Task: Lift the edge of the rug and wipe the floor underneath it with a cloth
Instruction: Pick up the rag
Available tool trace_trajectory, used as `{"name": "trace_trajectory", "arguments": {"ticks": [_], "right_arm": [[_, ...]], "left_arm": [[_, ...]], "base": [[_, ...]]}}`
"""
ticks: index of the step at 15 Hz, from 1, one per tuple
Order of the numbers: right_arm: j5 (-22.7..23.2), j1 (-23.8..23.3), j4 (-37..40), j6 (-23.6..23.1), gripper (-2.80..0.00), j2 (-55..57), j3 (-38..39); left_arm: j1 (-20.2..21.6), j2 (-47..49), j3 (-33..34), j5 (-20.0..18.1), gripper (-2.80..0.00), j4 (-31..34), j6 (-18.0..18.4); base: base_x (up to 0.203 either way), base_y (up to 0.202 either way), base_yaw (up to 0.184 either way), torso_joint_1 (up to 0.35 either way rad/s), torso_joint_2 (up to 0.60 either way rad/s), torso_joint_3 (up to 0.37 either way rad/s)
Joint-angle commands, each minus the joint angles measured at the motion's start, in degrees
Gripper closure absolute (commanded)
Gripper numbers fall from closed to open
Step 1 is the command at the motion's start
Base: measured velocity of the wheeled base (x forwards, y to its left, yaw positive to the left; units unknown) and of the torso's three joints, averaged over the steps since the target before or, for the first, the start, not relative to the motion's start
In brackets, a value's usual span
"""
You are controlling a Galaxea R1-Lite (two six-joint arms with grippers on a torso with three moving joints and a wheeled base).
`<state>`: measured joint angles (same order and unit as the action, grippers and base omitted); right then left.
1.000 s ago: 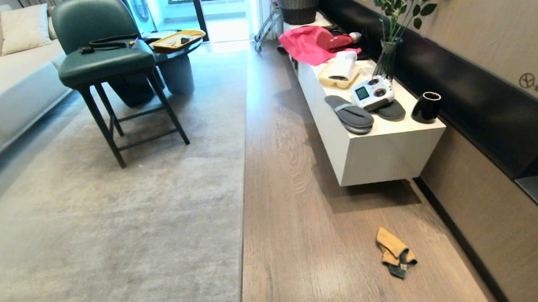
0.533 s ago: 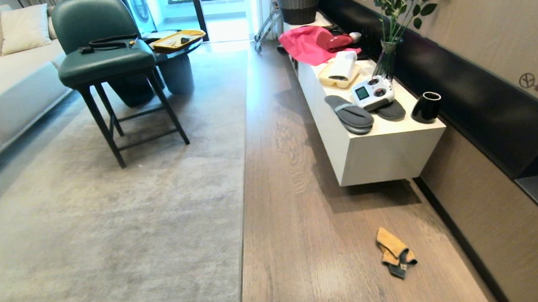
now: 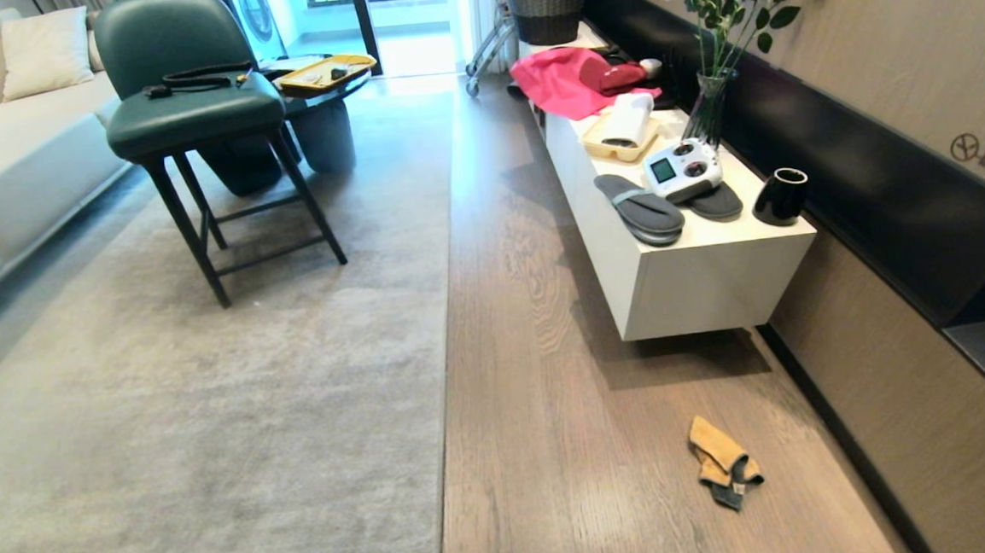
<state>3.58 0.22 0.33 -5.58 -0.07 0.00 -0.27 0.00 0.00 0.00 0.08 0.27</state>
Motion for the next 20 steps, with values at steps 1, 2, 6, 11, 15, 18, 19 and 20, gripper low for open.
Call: {"name": "trace_trajectory", "arguments": {"ticks": [1, 2, 6, 11, 15, 18, 19, 20], "right_arm": [[0.11, -0.04, 0.02, -0.04, 0.00, 0.07, 0.00], [0.11, 0.04, 0.02, -0.04, 0.00, 0.07, 0.00], [0.10, 0.04, 0.02, -0.04, 0.00, 0.07, 0.00], [0.11, 0.04, 0.02, -0.04, 0.00, 0.07, 0.00], [0.04, 0.04, 0.02, -0.04, 0.00, 0.07, 0.00], [0.05, -0.01, 0.02, -0.04, 0.00, 0.07, 0.00], [0.05, -0.04, 0.02, -0.04, 0.00, 0.07, 0.00], [0.04, 0.04, 0.02, -0.04, 0.00, 0.07, 0.00]], "left_arm": [[-0.01, 0.00, 0.00, 0.00, 0.00, 0.00, -0.10], [-0.04, 0.00, 0.00, 0.00, 0.00, 0.00, -0.27], [-0.07, 0.00, 0.00, 0.00, 0.00, 0.00, -0.27], [-0.06, 0.00, 0.00, 0.00, 0.00, 0.00, -0.31], [0.00, 0.00, 0.00, 0.00, 0.00, 0.00, -0.36], [0.00, 0.00, 0.00, 0.00, 0.00, 0.00, -0.36], [0.00, 0.00, 0.00, 0.00, 0.00, 0.00, -0.36], [0.00, 0.00, 0.00, 0.00, 0.00, 0.00, -0.36]], "base": [[0.000, 0.000, 0.000, 0.000, 0.00, 0.000], [0.000, 0.000, 0.000, 0.000, 0.00, 0.000], [0.000, 0.000, 0.000, 0.000, 0.00, 0.000], [0.000, 0.000, 0.000, 0.000, 0.00, 0.000], [0.000, 0.000, 0.000, 0.000, 0.00, -0.064], [0.000, 0.000, 0.000, 0.003, 0.00, -0.173], [0.000, 0.000, 0.000, -0.001, 0.00, -0.200], [0.000, 0.000, 0.000, 0.002, 0.00, -0.198]]}}
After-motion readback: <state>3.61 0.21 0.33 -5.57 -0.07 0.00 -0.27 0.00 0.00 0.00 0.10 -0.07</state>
